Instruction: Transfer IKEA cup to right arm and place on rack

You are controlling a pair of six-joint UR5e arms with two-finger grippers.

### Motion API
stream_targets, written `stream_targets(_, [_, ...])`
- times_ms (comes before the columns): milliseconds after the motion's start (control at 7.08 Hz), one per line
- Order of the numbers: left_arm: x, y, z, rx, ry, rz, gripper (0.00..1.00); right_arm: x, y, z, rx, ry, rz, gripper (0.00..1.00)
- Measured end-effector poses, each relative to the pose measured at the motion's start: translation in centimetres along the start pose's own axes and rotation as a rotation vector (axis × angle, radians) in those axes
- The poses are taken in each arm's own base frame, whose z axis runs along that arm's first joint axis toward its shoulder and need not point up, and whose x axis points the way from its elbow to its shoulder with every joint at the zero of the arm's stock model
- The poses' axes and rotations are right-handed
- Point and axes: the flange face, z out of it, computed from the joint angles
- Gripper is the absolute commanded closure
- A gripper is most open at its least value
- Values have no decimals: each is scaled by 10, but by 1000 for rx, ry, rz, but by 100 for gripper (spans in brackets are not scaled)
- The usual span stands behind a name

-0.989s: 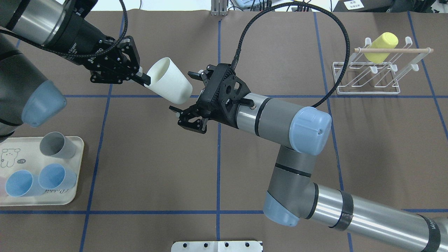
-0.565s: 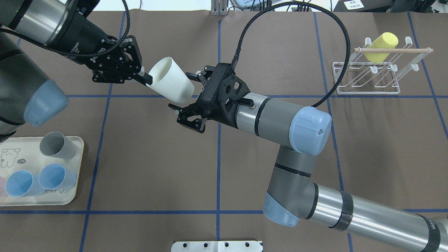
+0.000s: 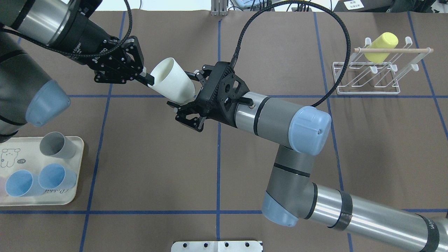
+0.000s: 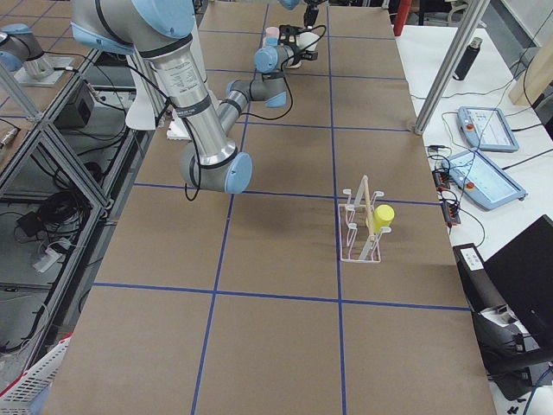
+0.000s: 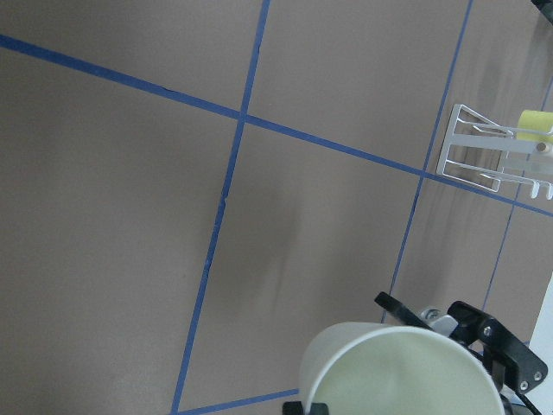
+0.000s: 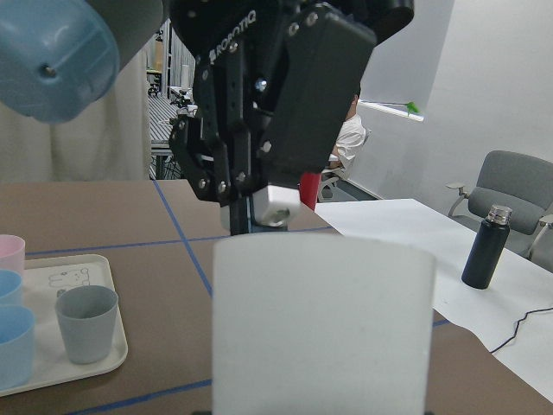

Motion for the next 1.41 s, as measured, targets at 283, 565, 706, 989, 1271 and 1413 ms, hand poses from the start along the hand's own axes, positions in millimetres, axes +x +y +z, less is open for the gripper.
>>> stream_targets(283, [0, 0, 0, 0, 0, 1, 68, -1, -1, 0, 2, 3, 2, 56])
stream_targets(565, [0, -1, 1, -1, -1, 2, 0, -5, -1, 1, 5, 3, 5, 58])
stream_targets(706, [-1, -2, 1, 0, -2, 3, 0, -5, 0, 1, 2, 4, 4, 59])
stream_targets(989, [-3, -3, -1, 4, -3, 4, 0, -3, 3, 1, -7, 9, 2, 68])
stream_targets(1271, [-10, -12, -11, 33, -7, -13, 0, 10, 9, 2, -73, 38, -7, 78])
stream_targets(1413, [-20, -20, -21, 69, -11, -30, 0, 24, 11, -3, -144, 71, -14, 83])
